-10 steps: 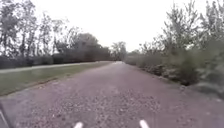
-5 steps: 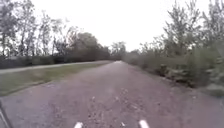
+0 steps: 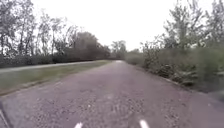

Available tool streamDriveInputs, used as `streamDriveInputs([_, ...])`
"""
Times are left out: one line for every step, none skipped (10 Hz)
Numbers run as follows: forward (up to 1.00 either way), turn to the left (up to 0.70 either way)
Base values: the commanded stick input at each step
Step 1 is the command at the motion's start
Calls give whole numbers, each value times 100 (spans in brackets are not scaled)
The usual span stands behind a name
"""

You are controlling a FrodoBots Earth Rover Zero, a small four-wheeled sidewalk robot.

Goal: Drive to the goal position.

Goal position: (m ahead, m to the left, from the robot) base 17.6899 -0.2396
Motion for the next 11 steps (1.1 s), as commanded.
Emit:
streamDriveInputs([70, 0])
streamDriveInputs([70, 0])
streamDriveInputs([70, 0])
streamDriveInputs([70, 0])
streamDriveInputs([70, 0])
streamDriveInputs([70, 0])
streamDriveInputs([70, 0])
streamDriveInputs([70, 0])
streamDriveInputs([70, 0])
streamDriveInputs([70, 0])
streamDriveInputs([70, 0])
